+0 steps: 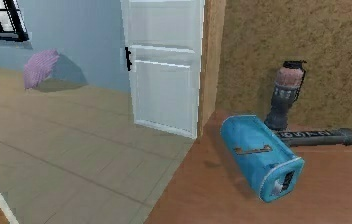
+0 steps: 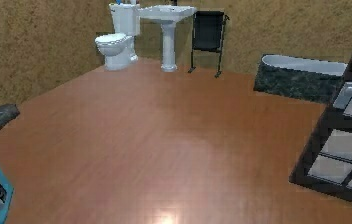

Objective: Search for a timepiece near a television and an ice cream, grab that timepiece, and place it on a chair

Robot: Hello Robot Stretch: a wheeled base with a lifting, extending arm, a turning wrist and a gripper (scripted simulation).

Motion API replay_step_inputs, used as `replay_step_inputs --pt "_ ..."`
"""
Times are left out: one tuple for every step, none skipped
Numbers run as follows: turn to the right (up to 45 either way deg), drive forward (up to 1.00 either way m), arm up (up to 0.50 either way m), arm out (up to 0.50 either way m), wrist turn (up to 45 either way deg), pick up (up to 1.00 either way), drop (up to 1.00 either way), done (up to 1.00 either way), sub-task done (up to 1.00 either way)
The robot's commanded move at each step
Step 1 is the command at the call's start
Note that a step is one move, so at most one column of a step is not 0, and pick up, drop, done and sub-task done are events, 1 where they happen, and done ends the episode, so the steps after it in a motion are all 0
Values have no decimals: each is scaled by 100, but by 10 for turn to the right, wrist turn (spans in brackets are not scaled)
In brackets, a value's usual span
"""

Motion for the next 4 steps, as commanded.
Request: replay_step_inputs --pt "0 95 0 0 0 0 0 0 0" --pt "-450 0 0 0 0 0 0 0 0" --pt "-90 0 0 0 0 0 0 0 0" --pt "0 100 0 0 0 0 0 0 0"
